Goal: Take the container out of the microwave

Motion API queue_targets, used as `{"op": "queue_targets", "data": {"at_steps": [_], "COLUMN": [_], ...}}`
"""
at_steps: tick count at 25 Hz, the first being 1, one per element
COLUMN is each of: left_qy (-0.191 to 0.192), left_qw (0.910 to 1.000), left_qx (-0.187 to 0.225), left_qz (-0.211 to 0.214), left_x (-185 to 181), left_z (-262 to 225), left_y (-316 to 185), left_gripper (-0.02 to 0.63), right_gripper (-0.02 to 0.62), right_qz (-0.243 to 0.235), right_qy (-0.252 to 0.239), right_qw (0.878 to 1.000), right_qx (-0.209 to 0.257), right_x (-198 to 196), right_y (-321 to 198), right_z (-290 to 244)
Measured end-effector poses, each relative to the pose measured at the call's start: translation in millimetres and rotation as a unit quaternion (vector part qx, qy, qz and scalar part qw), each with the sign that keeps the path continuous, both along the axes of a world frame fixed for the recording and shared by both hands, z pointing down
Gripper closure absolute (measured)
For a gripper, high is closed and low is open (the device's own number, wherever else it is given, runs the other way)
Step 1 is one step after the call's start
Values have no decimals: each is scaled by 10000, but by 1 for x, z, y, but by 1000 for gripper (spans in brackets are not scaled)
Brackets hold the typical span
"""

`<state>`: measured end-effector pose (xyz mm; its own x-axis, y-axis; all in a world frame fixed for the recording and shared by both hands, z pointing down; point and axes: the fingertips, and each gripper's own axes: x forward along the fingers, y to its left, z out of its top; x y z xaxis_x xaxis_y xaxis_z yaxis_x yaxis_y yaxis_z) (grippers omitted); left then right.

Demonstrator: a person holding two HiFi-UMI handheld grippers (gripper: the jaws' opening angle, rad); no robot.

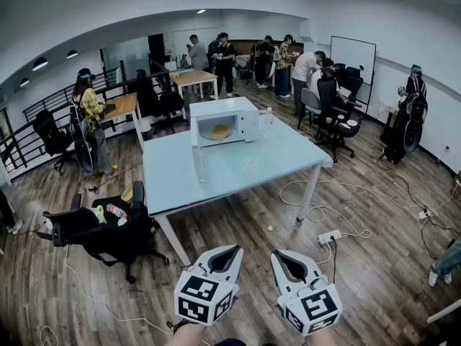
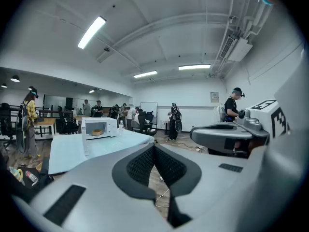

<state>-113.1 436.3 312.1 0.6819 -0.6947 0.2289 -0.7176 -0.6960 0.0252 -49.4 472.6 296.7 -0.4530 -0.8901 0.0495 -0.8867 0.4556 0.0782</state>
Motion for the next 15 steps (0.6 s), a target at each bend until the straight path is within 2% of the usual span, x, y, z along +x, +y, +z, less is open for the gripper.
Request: {"op": "queue_targets", "data": {"at_steps": [3, 10, 15], "left_qy": [58, -77, 10], "left_qw": [10000, 9999, 10000], "left_qx": [35, 19, -46], "left_qz": [-65, -84, -43], "left_x": [1, 3, 9], "left_z": [-3, 1, 5], "left_y": [2, 3, -5], "left_gripper": [592, 592, 592], "right_gripper": [585, 586, 586], "right_qz": [-91, -259, -205], "right_qy": [11, -92, -53], "right_qw": [9999, 9995, 9996], "right_qx": [-81, -143, -187], "right_x": [-4, -9, -6], "right_y": [2, -2, -9], "right_z": [5, 4, 7]}}
